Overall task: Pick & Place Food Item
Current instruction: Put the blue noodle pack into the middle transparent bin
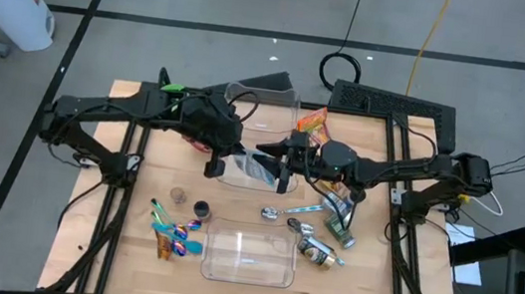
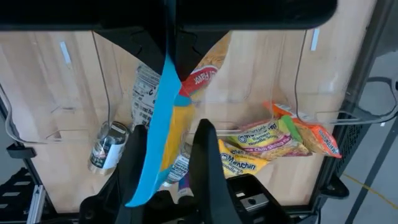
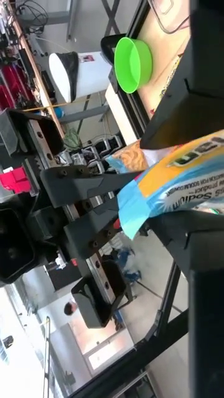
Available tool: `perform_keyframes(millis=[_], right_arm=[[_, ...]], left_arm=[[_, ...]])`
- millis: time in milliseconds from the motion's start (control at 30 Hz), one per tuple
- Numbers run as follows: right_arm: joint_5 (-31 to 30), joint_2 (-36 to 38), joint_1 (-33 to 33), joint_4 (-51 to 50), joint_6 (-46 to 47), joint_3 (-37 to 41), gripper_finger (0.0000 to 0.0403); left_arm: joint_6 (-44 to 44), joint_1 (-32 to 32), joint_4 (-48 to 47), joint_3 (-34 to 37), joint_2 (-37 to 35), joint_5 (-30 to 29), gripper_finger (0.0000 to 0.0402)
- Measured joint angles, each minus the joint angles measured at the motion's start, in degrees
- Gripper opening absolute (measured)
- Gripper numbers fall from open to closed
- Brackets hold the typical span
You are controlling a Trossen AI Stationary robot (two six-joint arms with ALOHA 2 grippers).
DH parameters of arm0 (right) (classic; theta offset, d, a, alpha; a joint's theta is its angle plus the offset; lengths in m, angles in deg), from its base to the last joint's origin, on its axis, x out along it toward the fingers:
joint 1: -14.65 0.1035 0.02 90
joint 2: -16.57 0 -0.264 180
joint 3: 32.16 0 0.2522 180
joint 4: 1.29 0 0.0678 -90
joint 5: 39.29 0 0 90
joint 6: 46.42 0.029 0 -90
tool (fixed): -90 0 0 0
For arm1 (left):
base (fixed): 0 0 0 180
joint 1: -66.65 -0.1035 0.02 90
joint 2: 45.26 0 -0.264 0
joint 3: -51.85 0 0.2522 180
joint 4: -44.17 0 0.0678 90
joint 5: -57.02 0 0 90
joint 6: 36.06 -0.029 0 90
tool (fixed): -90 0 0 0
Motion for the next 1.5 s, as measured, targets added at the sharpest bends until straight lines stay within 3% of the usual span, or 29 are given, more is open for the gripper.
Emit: perform_keyframes(millis=[300, 700, 1067, 1333, 1500], right_arm=[[0.29, 0.0, -0.02, -0.1, -0.04, 0.0, 0.0008], [1.77, 0.0, -1.41, -0.14, 0.02, 0.0, 0.0001], [6.93, 0.0, -4.86, 0.43, 1.06, 0.07, 0.0], [16.08, 3.8, -8.78, -2.03, 1.12, 0.07, 0.0], [26.02, 6.4, -12.28, -1.55, 2.5, 0.06, 0.0]], left_arm=[[0.54, -0.01, 0.76, 0.0, -0.02, -0.01, 0.0018], [-0.62, -1.03, 2.65, 0.0, -0.23, -0.51, 0.0067], [0.64, -3.92, 1.72, -0.05, -2.58, 1.1, 0.0169], [0.39, -7.68, -2.02, -0.09, -7.75, 0.52, 0.0213], [1.07, -10.23, -2.3, -0.05, -11.26, 0.52, 0.0218]])
